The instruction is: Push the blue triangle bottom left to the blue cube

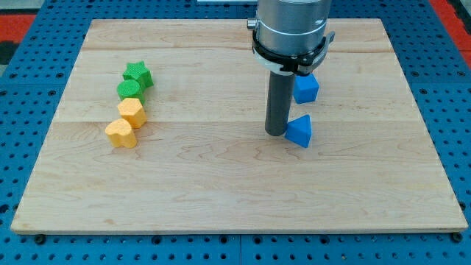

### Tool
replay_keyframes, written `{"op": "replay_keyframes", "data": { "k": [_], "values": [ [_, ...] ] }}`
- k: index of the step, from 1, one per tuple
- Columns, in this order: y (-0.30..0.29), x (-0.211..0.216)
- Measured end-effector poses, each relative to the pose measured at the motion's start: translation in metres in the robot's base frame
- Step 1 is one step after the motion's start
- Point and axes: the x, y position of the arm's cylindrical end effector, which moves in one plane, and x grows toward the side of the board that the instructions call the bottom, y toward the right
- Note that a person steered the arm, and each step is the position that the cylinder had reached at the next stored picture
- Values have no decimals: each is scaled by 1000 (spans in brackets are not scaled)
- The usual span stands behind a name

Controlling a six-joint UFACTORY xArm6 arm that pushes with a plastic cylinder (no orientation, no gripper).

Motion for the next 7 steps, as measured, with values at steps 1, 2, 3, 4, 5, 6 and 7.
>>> {"op": "replay_keyframes", "data": {
  "k": [1,2,3,4,5,6,7],
  "values": [
    [1,0],
    [1,0],
    [1,-1],
    [1,-4],
    [1,-5],
    [1,-6],
    [1,-8]
  ]
}}
